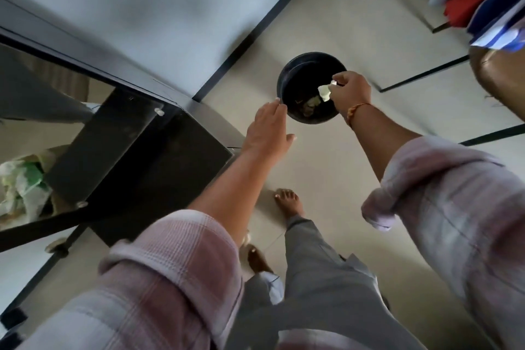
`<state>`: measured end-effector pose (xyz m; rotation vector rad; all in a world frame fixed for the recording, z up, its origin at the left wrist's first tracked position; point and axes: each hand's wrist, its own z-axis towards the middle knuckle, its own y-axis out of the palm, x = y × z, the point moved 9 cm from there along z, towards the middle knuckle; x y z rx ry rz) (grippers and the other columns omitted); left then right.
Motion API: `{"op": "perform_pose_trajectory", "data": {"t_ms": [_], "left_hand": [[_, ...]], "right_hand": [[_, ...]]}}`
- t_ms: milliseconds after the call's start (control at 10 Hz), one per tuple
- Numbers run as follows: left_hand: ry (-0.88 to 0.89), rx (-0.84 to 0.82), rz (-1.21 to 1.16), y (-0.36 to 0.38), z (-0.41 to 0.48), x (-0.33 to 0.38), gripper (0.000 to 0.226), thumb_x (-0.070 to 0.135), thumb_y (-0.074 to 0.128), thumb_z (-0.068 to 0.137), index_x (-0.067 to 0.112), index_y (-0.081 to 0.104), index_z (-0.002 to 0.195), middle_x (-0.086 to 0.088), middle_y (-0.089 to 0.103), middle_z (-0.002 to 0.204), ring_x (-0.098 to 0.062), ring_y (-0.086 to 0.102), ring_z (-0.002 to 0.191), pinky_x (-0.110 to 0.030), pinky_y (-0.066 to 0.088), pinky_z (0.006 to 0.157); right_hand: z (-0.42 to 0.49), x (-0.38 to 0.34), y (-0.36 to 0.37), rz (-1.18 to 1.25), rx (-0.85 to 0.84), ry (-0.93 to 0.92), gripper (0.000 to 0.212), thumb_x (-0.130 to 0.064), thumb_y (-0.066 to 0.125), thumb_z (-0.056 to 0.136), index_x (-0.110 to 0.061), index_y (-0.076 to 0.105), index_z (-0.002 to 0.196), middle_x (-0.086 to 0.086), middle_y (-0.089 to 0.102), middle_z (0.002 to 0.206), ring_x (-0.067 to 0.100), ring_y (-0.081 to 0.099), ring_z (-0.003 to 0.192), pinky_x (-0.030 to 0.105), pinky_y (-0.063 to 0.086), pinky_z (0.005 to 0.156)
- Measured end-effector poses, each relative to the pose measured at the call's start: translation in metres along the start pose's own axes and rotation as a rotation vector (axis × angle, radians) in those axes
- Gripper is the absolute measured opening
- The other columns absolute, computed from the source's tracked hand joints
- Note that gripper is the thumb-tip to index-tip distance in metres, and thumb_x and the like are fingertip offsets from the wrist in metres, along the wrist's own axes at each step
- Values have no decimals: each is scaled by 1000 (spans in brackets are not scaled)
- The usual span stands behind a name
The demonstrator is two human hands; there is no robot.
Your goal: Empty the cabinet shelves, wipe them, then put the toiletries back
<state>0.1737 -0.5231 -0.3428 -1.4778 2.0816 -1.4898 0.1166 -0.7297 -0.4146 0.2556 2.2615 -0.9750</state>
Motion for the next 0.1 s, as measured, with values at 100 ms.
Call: {"op": "perform_pose_trajectory", "data": {"t_ms": [100], "left_hand": [[-1, 24, -9, -1, -11, -3, 65, 33, 66, 90, 10, 34, 143, -5, 25, 157, -25, 17, 146, -41, 29, 115]], "right_hand": [[-7, 3, -1, -48, -1, -37, 27, -29, 64, 86, -21, 70, 111, 0, 71, 112, 19, 64, 107, 29, 48, 99]]}}
